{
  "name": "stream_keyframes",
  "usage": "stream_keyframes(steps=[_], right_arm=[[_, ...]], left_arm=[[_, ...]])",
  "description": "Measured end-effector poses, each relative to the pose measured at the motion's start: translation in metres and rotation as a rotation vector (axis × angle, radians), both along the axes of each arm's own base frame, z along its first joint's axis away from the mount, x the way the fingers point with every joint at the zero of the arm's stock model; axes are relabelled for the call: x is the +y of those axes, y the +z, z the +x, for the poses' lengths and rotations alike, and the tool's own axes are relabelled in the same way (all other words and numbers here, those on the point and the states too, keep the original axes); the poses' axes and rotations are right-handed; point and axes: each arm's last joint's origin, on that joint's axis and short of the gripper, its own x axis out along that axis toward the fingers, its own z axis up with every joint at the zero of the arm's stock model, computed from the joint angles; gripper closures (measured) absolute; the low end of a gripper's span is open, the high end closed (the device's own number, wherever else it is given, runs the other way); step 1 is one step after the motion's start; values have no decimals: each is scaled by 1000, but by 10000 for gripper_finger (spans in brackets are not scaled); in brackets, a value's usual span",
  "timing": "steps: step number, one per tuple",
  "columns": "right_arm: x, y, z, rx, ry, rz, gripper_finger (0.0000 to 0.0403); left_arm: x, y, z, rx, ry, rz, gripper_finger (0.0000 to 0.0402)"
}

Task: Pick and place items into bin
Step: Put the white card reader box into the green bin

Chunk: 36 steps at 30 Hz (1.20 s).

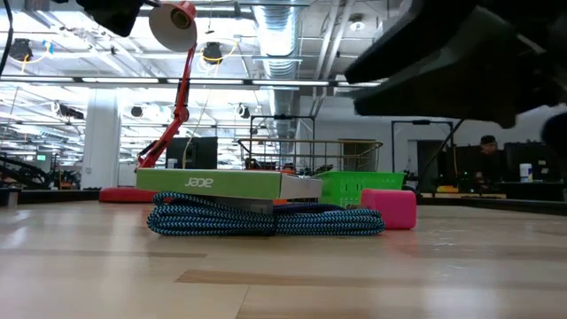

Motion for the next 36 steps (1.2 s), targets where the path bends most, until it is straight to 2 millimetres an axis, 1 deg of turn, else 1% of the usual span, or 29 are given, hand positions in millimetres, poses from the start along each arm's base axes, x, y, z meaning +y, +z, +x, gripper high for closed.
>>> stream_keyframes(steps=[6, 18, 27, 33, 36], right_arm=[[-2, -5, -3, 32, -18, 21, 236], [-3, -9, -2, 63, -5, 50, 236], [-11, -15, 0, 153, 18, 94, 236], [-9, -15, -1, 149, 25, 99, 236], [-7, -12, 1, 120, 29, 123, 236]], left_arm=[[0, 0, 0, 3, 6, -18, 260], [0, 0, 0, 5, 8, -24, 260], [0, 0, 0, 6, 7, -24, 260], [0, 0, 0, 6, 7, -24, 260], [0, 0, 0, 6, 7, -24, 260]])
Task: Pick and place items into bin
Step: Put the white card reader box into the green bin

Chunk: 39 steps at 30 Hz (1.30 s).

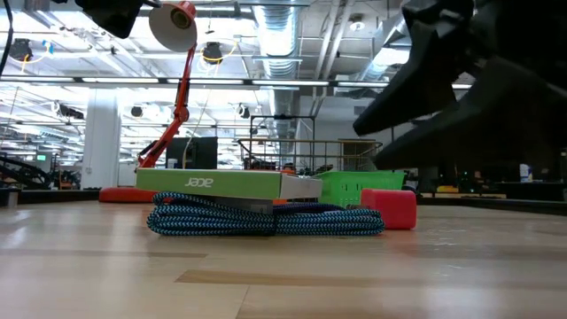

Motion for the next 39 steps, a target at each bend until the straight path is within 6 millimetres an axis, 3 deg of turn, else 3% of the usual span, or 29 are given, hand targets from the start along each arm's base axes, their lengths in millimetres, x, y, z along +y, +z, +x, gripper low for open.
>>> stream_keyframes(steps=[13, 20, 27, 39], right_arm=[[21, 5, -13, -92, 21, -6, 237], [36, -33, -1, -79, 2, -64, 237], [51, -31, 8, -101, -2, -197, 237], [33, -31, 25, -25, 18, -141, 237]], left_arm=[[1, -3, -1, 37, 12, -12, 260], [1, -4, -1, 42, 13, -9, 260], [1, -4, -1, 44, 19, -26, 260], [1, -4, -1, 44, 19, -27, 260]])
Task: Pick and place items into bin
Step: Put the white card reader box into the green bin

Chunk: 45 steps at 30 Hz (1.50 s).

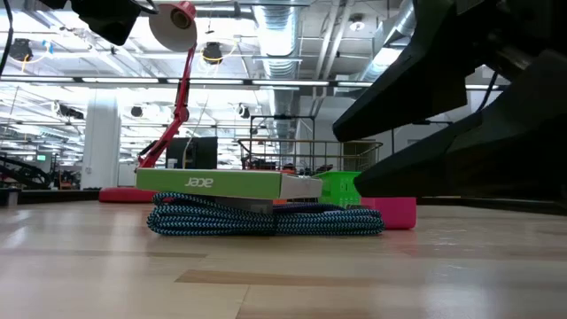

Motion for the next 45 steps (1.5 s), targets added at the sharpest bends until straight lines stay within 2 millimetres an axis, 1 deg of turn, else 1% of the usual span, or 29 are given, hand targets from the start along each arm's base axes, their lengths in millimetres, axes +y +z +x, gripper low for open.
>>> stream_keyframes(steps=[7, 12, 17, 24, 35, 40, 45], right_arm=[[-9, 0, 7, 6, -20, 5, 237], [-10, -1, 9, 6, -21, 6, 237], [-13, -2, 9, 22, -31, -11, 236], [-19, -1, 15, 39, -23, -63, 236], [-27, -1, 21, 65, -10, -94, 236], [-28, -1, 21, 65, -12, -96, 226], [-28, -1, 21, 66, -13, -97, 208]], left_arm=[[0, 0, 0, 0, 0, 0, 260], [0, 0, 0, 0, 0, 0, 260], [0, 0, 0, 0, 0, 0, 260], [0, 0, 0, 0, 0, 1, 260], [0, 0, 0, 1, -1, 3, 260], [0, 0, 0, 3, -1, 4, 260], [0, 0, 0, 4, -1, 4, 260]])
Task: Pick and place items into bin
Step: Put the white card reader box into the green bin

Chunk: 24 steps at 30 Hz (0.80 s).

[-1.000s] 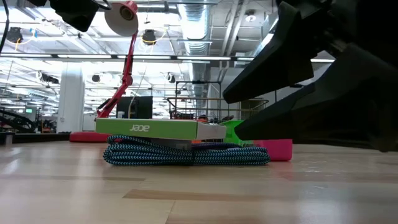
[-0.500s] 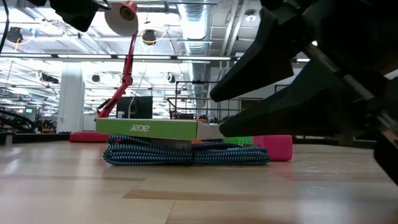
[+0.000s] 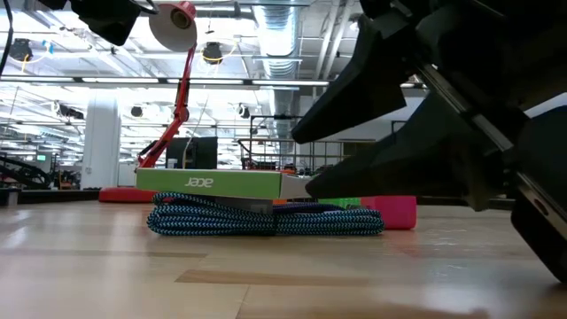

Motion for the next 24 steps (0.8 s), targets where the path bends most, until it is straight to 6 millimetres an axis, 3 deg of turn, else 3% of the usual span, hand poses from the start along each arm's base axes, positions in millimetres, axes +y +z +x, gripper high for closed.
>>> stream_keyframes(steps=[8, 24], right_arm=[[-6, -1, 5, 30, 18, 30, 188], [-17, 0, 13, 47, 22, -12, 193]], left_arm=[[0, 0, 0, 0, 0, 0, 260], [0, 0, 0, 4, 0, 3, 260]])
